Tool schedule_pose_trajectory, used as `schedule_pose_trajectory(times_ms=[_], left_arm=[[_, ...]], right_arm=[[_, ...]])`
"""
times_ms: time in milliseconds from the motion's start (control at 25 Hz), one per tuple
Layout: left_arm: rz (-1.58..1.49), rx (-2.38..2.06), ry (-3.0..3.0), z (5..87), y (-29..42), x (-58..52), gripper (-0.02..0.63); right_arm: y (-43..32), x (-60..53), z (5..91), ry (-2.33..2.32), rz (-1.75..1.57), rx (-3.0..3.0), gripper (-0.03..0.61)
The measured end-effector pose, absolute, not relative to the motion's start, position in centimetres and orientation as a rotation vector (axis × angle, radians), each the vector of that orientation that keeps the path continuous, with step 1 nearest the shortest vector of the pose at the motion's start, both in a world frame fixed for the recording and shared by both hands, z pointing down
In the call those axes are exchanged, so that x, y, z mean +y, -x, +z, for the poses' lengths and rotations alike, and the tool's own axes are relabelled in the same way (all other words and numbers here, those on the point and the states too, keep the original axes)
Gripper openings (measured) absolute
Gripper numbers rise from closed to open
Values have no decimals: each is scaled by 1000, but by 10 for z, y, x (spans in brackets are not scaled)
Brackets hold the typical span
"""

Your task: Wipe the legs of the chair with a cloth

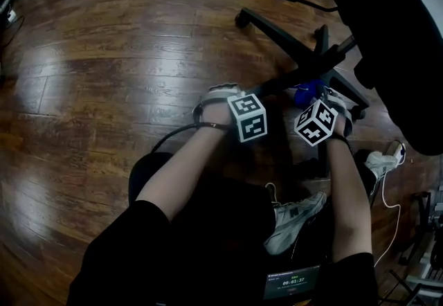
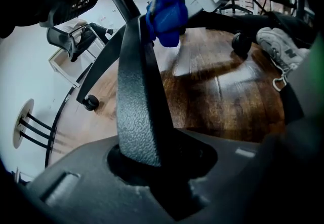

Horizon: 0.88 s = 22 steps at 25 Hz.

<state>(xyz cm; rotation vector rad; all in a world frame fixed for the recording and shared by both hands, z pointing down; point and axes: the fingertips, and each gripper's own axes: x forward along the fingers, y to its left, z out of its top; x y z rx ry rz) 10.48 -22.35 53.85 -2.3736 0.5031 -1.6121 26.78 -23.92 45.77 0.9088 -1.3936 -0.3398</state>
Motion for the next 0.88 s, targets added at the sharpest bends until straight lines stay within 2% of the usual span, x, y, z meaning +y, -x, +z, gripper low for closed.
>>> schedule_pose_trajectory(times_ms=[240, 640, 880], left_arm=[[-1599, 509, 2363, 540, -103, -230, 112], [-1614, 515, 2363, 543, -103, -231, 112], [-1632, 504, 2369, 542, -104, -230, 112]], right_arm=[[-263, -211, 460, -916, -272, -1489, 92], [-276, -47, 509, -728, -226, -1476, 92], [-279, -36, 512, -708, -167, -1461, 94]])
